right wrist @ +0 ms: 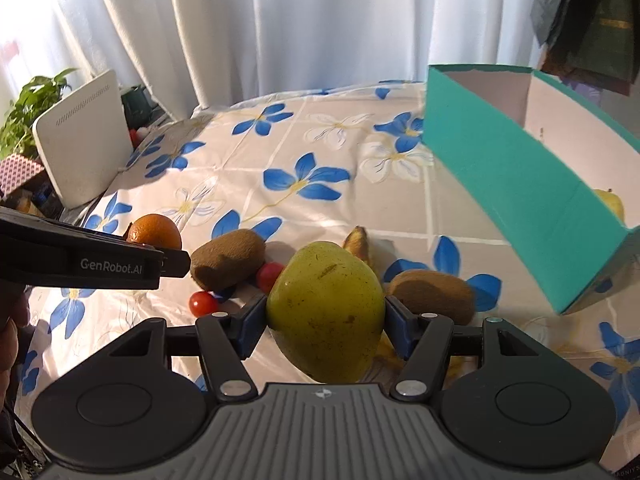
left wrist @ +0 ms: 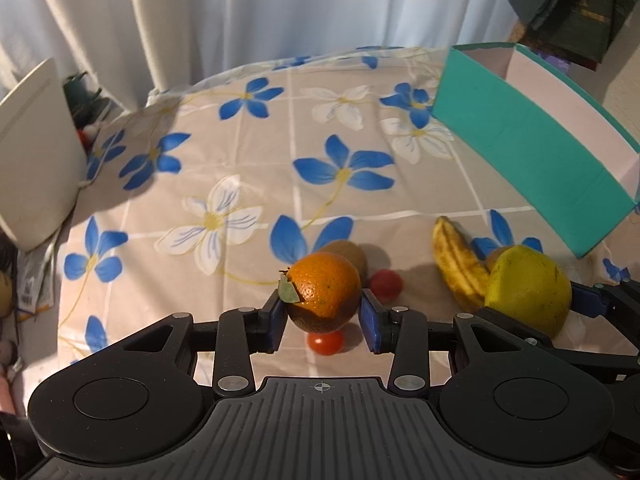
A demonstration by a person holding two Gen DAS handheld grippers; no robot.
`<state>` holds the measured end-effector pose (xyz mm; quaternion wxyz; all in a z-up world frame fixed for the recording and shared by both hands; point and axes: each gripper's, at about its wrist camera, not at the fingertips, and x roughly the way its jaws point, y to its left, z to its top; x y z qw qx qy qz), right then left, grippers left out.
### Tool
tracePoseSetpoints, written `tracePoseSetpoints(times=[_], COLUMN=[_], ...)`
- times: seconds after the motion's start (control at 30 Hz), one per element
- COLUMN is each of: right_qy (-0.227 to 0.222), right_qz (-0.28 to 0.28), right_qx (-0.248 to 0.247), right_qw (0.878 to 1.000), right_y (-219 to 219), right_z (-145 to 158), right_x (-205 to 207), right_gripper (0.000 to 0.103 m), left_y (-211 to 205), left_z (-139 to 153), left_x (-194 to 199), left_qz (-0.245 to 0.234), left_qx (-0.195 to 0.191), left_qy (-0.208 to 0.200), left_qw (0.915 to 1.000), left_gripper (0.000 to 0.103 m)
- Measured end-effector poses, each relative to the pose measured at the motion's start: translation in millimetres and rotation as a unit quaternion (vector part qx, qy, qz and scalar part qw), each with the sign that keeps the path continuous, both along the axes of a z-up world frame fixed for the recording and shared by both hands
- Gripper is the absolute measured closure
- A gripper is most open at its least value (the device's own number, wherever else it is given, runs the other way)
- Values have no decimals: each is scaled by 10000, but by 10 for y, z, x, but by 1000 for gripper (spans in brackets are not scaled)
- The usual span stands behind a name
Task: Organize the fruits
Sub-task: 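Lift the orange and pear and carry both over the teal box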
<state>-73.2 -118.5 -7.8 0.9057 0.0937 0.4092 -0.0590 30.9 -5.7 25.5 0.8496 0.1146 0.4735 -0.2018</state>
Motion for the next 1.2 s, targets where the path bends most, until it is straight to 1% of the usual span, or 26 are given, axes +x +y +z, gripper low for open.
tracePoseSetpoints(times=[0.1,0.17,0.33,0.53,0.67,0.8,0.97,1.07,1.2], right_qy=[-139,-181,-353,-546,-654,-756,-908,-1013,-1151], right_qz=[-323,-567,-1148,-1779,-2113,-2393,-2661,-2724,-2715], right_qx=[-56,-82,-158,-298,-339,-402,-472,-480,-547], right_qw=[9994,9982,9926,9821,9746,9672,9585,9557,9540], right_y=[-192,-327,-704,-1121,-1376,-1616,-1874,-1996,-2092], right_z=[113,164,280,420,467,485,481,474,465], right_x=[-127,-206,-417,-592,-638,-613,-506,-412,-291], right_gripper=[41,41,41,41,41,41,41,41,41], left_y=[-269,-451,-895,-1447,-1790,-2089,-2410,-2565,-2712], left_z=[124,210,373,431,439,452,445,412,334], left_x=[-43,-79,-116,-120,-74,3,136,223,325], left_qz=[-266,-401,-694,-983,-1131,-1204,-1150,-1082,-1126], left_qx=[-81,-86,-117,-67,-66,-107,-124,-150,-199], left_qy=[-99,-257,-515,-612,-569,-617,-734,-779,-715], left_qw=[9996,9988,9962,9933,9919,9907,9906,9910,9909], left_gripper=[60,60,60,60,60,60,60,60,60])
